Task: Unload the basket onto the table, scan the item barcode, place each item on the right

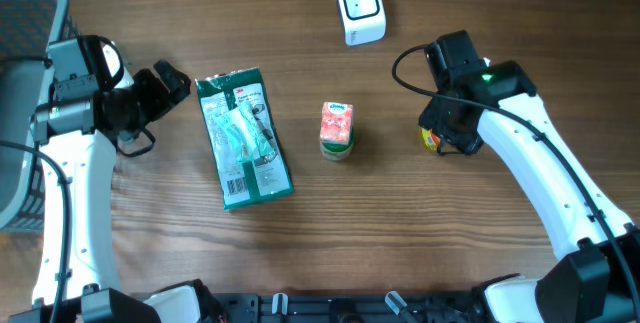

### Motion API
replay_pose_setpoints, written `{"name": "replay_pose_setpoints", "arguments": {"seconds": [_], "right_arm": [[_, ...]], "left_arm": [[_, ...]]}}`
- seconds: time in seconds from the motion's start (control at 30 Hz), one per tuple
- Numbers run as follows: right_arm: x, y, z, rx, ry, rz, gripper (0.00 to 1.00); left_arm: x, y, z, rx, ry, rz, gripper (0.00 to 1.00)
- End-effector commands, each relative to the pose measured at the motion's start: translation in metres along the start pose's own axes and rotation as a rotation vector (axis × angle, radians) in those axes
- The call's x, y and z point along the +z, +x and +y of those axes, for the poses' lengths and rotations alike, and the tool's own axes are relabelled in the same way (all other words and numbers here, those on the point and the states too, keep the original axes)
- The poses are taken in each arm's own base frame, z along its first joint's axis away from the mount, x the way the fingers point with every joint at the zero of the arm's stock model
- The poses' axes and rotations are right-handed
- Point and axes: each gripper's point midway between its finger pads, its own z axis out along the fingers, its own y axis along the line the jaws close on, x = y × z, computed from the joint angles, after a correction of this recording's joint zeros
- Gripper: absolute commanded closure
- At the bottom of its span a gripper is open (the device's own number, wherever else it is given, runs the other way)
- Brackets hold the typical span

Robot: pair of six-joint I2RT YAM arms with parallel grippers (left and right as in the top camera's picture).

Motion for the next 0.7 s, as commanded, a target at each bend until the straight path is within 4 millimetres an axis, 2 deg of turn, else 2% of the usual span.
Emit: {"name": "replay_pose_setpoints", "arguments": {"seconds": [0.0,0.23,0.4,0.47,0.5,0.63,0.67], "right_arm": [[-0.005,-0.002,-0.007,-0.022,0.032,-0.011,0.78],[-0.004,0.001,-0.01,-0.025,0.046,0.001,0.71],[0.008,0.006,-0.013,-0.027,0.055,0.007,0.64],[0.008,0.006,-0.013,-0.027,0.054,0.007,0.48],[0.008,0.006,-0.013,-0.028,0.054,0.009,0.29],[0.008,0.009,-0.01,-0.057,0.039,0.025,0.0],[0.008,0.009,-0.01,-0.058,0.039,0.025,0.0]], "left_arm": [[-0.003,-0.003,-0.002,0.026,0.002,-0.015,0.0],[-0.003,-0.003,-0.002,0.027,0.002,-0.016,0.0],[-0.003,-0.003,-0.002,0.026,0.002,-0.015,0.0],[-0.003,-0.003,-0.002,0.027,0.002,-0.016,0.0],[-0.003,-0.003,-0.002,0.027,0.002,-0.016,0.0],[-0.003,-0.003,-0.002,0.027,0.002,-0.016,0.0],[-0.003,-0.003,-0.002,0.026,0.002,-0.015,0.0]]}}
